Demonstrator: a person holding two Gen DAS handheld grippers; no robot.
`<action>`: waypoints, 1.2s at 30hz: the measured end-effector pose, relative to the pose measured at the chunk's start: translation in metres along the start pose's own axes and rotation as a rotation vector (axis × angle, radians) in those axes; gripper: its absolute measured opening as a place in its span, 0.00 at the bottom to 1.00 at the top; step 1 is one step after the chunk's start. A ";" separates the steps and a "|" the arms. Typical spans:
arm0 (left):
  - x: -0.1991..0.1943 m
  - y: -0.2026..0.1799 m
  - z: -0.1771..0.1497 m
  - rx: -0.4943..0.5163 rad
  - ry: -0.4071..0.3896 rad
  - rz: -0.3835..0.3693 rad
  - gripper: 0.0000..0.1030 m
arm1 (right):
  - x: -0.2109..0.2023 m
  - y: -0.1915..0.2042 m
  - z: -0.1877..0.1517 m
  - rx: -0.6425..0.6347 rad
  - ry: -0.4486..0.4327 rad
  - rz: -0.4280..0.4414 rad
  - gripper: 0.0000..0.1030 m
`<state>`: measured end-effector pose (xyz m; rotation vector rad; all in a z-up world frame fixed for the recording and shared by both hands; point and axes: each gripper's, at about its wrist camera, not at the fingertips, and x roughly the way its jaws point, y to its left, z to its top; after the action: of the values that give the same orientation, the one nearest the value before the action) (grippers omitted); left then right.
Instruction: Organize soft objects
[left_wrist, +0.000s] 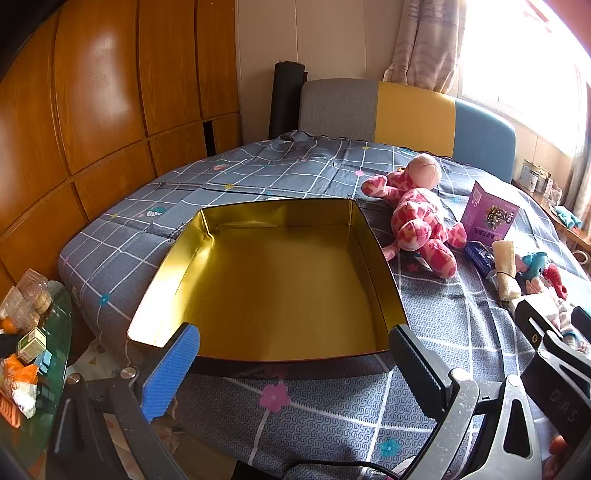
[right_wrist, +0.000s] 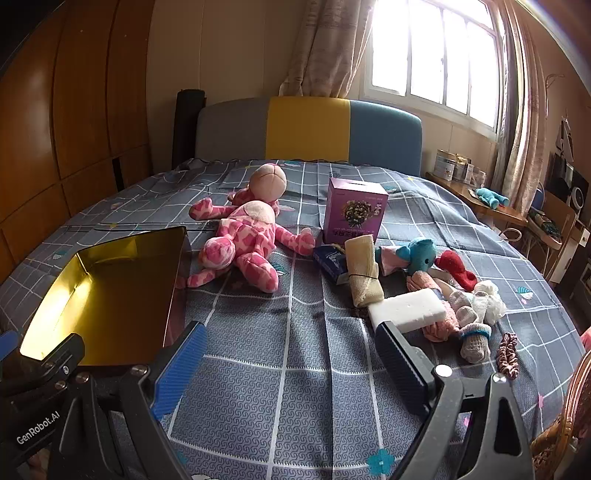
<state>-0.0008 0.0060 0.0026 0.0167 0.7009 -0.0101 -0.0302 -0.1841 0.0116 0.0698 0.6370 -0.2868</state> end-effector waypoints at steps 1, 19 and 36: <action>0.000 0.000 0.000 0.000 0.000 0.000 1.00 | 0.000 0.000 0.000 0.001 0.000 0.000 0.91; 0.001 -0.001 0.000 -0.007 0.006 -0.001 1.00 | 0.000 0.001 0.001 -0.004 -0.002 0.000 0.91; 0.002 -0.002 0.000 -0.008 0.012 0.003 1.00 | -0.001 0.000 0.001 -0.001 -0.001 0.003 0.91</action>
<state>0.0009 0.0043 0.0010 0.0102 0.7132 -0.0045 -0.0307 -0.1841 0.0132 0.0693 0.6362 -0.2839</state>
